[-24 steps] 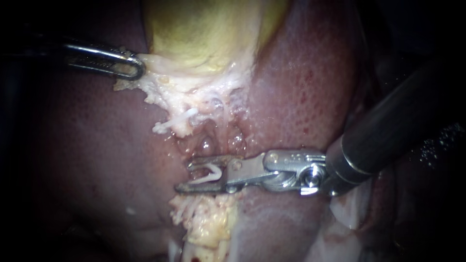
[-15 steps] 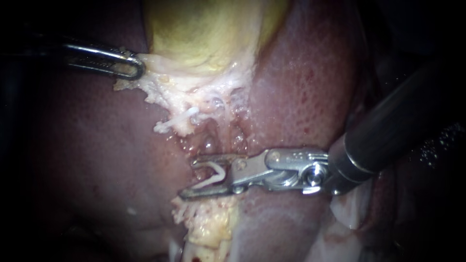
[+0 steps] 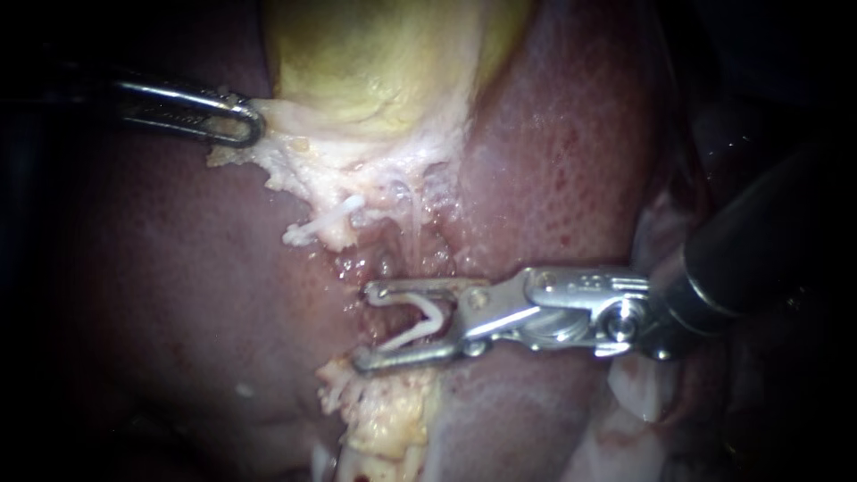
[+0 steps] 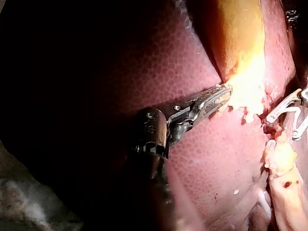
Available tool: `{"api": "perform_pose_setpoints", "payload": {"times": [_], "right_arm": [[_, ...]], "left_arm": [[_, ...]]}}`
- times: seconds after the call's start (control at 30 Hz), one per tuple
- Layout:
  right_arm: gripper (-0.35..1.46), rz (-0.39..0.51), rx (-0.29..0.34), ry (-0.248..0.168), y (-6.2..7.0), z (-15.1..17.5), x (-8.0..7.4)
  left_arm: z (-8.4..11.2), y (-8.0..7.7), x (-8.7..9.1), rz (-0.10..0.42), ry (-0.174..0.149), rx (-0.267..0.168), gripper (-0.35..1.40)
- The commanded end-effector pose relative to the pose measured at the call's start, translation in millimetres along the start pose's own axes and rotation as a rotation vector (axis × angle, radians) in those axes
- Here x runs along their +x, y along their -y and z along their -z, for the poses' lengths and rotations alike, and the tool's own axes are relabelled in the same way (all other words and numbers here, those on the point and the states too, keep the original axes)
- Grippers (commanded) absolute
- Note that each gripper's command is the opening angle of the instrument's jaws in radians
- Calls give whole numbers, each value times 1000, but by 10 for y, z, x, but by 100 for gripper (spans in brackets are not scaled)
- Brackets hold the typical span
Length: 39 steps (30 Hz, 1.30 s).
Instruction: Clipping first clip right tube
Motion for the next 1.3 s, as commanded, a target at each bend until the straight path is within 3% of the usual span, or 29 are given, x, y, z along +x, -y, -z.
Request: {"api": "perform_pose_setpoints", "payload": {"times": [0.03, 0.27, 0.63, 1.3], "right_arm": [[50, 0, 5, 1, 1, 4, -1], [50, 4, 27, 5, 2, 35, -11], [50, 11, 36, 8, -22, 59, -29], [48, 12, 32, 21, -48, 30, -80]], "left_arm": [[0, 0, 0, 0, 0, -1, -35], [0, 0, 0, 0, 0, -1, -35], [1, 0, 0, 0, 0, -1, -35], [1, -1, 0, 0, 0, -1, -35]]}}
